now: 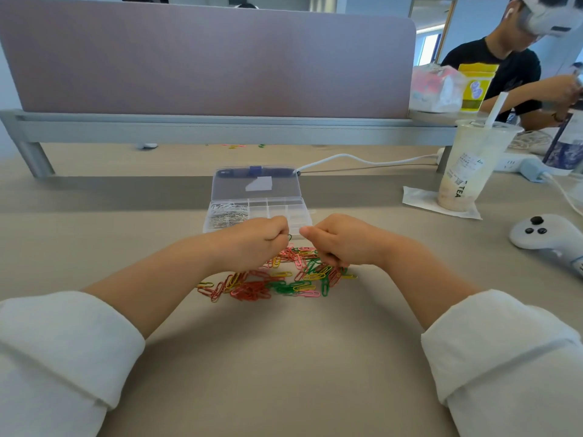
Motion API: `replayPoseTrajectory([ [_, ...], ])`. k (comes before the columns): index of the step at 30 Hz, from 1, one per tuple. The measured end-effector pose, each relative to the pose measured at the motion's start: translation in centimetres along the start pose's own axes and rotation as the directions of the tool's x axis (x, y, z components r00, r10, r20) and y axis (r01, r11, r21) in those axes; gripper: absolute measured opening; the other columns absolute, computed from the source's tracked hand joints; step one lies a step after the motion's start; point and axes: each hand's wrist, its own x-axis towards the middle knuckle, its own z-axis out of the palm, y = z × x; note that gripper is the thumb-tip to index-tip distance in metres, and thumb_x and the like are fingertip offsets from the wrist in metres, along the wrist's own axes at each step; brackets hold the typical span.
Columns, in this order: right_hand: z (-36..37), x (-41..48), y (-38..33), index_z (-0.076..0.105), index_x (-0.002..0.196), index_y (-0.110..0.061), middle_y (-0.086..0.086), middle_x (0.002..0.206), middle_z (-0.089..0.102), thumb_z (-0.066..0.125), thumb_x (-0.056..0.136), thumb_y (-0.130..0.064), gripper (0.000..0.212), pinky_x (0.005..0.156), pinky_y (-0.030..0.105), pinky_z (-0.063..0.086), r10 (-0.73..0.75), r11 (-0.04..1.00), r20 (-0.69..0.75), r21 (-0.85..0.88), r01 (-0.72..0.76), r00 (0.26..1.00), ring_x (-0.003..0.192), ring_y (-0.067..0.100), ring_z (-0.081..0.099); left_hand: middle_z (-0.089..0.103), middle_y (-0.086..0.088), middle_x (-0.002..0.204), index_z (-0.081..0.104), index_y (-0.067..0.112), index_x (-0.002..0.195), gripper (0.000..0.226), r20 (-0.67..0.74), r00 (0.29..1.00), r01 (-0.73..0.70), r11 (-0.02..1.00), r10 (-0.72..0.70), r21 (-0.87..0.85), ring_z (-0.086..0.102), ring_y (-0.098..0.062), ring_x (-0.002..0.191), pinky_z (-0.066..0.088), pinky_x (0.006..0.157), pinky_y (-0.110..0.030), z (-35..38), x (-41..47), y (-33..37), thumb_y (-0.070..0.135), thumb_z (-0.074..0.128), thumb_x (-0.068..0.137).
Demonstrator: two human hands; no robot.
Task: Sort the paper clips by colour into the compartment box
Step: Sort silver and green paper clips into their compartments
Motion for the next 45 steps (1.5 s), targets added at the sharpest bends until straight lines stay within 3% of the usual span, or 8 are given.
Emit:
replayPoseTrajectory([
  [6, 0.0, -0.3, -0.7, 0.066, 0.082, -0.024, -0.015, 0.064, 0.054, 0.054, 0.093, -0.028, 0.017, 0.058, 0.008, 0.036, -0.096, 0.995, 0.116, -0.009, 0.098, 0.989, 0.06, -0.001, 0.048, 0.048, -0.004, 0.075, 0.035, 0.019, 0.084, 0.014, -0.072, 0.997, 0.017, 0.997, -0.022, -0.077, 0.039, -0.017, 0.066, 0.036, 0.064, -0.031, -0.1, -1.0, -0.7, 0.019, 0.032, 0.098],
  [9, 0.3, -0.4, -0.8, 0.069, 0.082, -0.023, -0.02, 0.046, 0.049, 0.07, 0.082, -0.027, 0.004, 0.049, 0.007, 0.033, -0.092, 0.994, 0.177, -0.04, 0.1, 0.98, 0.047, -0.005, 0.045, 0.05, 0.0, 0.073, 0.04, 0.022, 0.106, 0.015, -0.069, 0.997, 0.03, 0.992, -0.038, -0.122, 0.043, -0.014, 0.066, 0.036, 0.062, -0.029, -0.1, -1.2, -0.7, 0.017, 0.029, 0.097],
  [18, 0.0, -0.8, -1.4, 0.07, 0.089, -0.022, -0.01, 0.058, 0.042, 0.071, 0.079, -0.02, 0.009, 0.055, 0.017, 0.037, -0.036, 0.986, 0.185, -0.153, 0.065, 0.982, 0.053, 0.004, 0.042, 0.044, 0.007, 0.066, 0.044, 0.028, 0.073, 0.031, -0.029, 0.999, -0.019, 0.994, 0.016, -0.109, 0.038, -0.006, 0.059, 0.031, 0.056, -0.023, 0.0, -1.3, -0.3, 0.024, 0.03, 0.1],
  [23, 0.0, -0.9, -1.6, 0.072, 0.093, -0.021, -0.012, 0.058, 0.043, 0.065, 0.083, -0.024, 0.013, 0.046, 0.007, 0.032, -0.035, 0.982, 0.119, -0.178, 0.056, 0.992, 0.052, 0.003, 0.041, 0.037, 0.002, 0.059, 0.035, 0.014, 0.062, 0.045, -0.095, 0.995, -0.015, 0.998, 0.009, -0.062, 0.034, -0.012, 0.056, 0.03, 0.055, -0.025, 0.1, -1.2, 0.0, 0.039, 0.027, 0.098],
  [29, 0.2, -0.8, -1.8, 0.065, 0.079, -0.024, -0.01, 0.057, 0.041, 0.072, 0.078, -0.028, 0.008, 0.049, 0.014, 0.029, -0.025, 0.979, 0.16, -0.198, 0.057, 0.987, 0.051, 0.004, 0.039, 0.045, 0.005, 0.058, 0.043, 0.016, 0.057, 0.05, -0.058, 0.998, -0.001, 0.999, 0.003, 0.033, 0.042, -0.01, 0.057, 0.035, 0.061, -0.025, 0.0, -1.0, -0.2, 0.039, 0.027, 0.098],
  [35, 0.1, -0.8, -1.7, 0.066, 0.081, -0.025, -0.01, 0.06, 0.045, 0.069, 0.079, -0.021, 0.006, 0.053, 0.019, 0.034, 0.015, 0.979, 0.197, -0.202, 0.026, 0.98, 0.055, 0.005, 0.042, 0.054, 0.007, 0.085, 0.056, 0.028, 0.084, 0.026, 0.056, 0.998, -0.015, 0.998, 0.012, 0.054, 0.049, -0.012, 0.085, 0.037, 0.074, -0.026, -0.5, -1.5, -0.1, 0.028, 0.034, 0.099],
  [39, 0.1, -0.7, -1.7, 0.065, 0.079, -0.026, -0.01, 0.059, 0.046, 0.067, 0.08, -0.018, 0.008, 0.053, 0.018, 0.035, 0.026, 0.982, 0.174, -0.191, 0.008, 0.984, 0.054, 0.005, 0.043, 0.043, 0.011, 0.065, 0.058, 0.026, 0.085, 0.017, 0.052, 0.998, -0.04, 0.984, 0.031, 0.173, 0.041, -0.004, 0.059, 0.031, 0.054, -0.02, -0.7, -1.8, 0.4, 0.043, 0.059, 0.085],
  [45, 0.2, -0.6, -1.6, 0.066, 0.077, -0.023, -0.01, 0.055, 0.045, 0.073, 0.077, -0.027, 0.008, 0.05, 0.017, 0.032, 0.002, 0.983, 0.162, -0.183, 0.028, 0.987, 0.051, 0.004, 0.042, 0.038, 0.015, 0.065, 0.063, 0.024, 0.1, 0.032, 0.077, 0.996, -0.064, 0.942, 0.041, 0.328, 0.037, 0.001, 0.058, 0.024, 0.049, -0.014, -0.4, -1.7, 0.8, 0.046, 0.068, 0.077],
])
